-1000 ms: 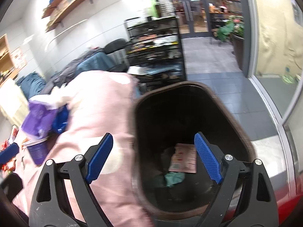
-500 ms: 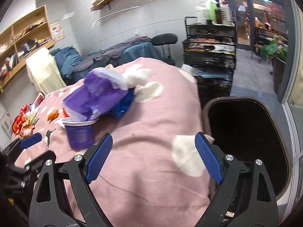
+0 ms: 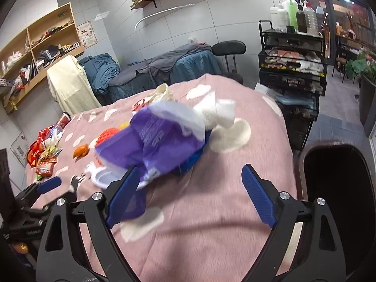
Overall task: Collect trash
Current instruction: 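Move both tools back over the bedspread toward the purple bag, then grasp the orange mesh net with the left tool while the right tool grasps the purple bag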
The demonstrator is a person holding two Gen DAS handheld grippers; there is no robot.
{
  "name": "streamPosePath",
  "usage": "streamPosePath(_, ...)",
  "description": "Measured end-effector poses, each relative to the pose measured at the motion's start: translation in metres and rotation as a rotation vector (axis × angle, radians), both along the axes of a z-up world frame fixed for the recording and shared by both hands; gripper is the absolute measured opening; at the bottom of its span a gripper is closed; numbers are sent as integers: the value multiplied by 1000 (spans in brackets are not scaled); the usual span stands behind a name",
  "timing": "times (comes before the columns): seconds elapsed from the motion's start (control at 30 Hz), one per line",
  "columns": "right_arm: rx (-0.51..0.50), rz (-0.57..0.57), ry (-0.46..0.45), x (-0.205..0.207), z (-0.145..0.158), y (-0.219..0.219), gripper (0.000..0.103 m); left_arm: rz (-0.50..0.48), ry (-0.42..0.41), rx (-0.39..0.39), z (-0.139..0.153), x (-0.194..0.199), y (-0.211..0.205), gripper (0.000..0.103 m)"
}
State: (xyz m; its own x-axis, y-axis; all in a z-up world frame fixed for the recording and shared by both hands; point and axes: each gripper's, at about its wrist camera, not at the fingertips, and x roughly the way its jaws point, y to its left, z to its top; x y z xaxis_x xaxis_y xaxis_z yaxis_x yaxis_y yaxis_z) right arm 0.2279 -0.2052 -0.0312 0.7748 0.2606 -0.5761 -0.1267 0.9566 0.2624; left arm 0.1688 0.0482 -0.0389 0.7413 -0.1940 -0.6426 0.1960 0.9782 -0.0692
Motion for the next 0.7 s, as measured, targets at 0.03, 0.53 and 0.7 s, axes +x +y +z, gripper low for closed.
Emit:
streamPosePath(0.03,-4,7,-4,7,2,0,78,-3,0,2,0,1,1,97)
streamPosePath(0.53,-198,152,-58,59,3,14,23,-3,134,-117,-4,87,29,84)
streamPosePath(0.7,-169,147,-80,49,12,13,16,-9,154,-43,-10,113,13,73)
